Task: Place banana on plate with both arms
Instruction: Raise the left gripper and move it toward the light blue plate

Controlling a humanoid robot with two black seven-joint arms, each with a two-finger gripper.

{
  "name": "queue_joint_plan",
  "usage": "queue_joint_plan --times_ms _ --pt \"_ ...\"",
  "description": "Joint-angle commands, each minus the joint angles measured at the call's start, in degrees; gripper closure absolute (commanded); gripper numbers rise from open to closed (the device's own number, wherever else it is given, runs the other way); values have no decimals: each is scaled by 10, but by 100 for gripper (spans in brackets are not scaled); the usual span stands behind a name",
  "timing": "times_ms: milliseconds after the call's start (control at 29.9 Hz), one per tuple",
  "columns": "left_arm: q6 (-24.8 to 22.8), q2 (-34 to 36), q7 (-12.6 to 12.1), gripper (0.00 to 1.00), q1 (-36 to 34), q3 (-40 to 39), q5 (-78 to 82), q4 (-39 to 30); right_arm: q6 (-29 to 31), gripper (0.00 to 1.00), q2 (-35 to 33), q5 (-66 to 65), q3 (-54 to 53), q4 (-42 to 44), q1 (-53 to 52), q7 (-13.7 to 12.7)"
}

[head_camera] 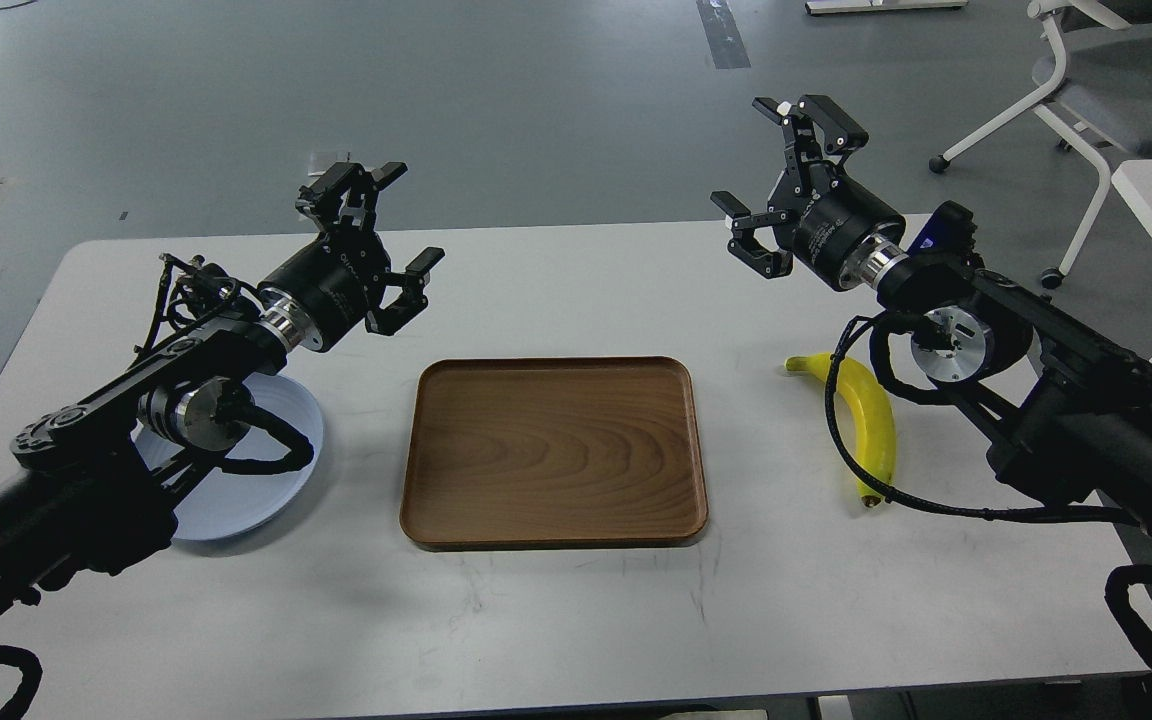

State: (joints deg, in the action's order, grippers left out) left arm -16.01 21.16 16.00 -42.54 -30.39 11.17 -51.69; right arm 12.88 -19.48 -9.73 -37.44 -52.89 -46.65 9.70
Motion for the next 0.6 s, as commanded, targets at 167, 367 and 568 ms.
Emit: queue_joint_plan --times_ms 167,367,568 --pt "2 -1 0 2 0 1 0 -1 -2 0 -1 0 4 1 0 0" --pt "7 -3 0 2 0 1 0 -1 -2 0 -1 -1 4 1 -1 1" --pt "2 -1 -1 2 -1 -1 2 -1 -8 0 -1 -3 4 2 -1 2"
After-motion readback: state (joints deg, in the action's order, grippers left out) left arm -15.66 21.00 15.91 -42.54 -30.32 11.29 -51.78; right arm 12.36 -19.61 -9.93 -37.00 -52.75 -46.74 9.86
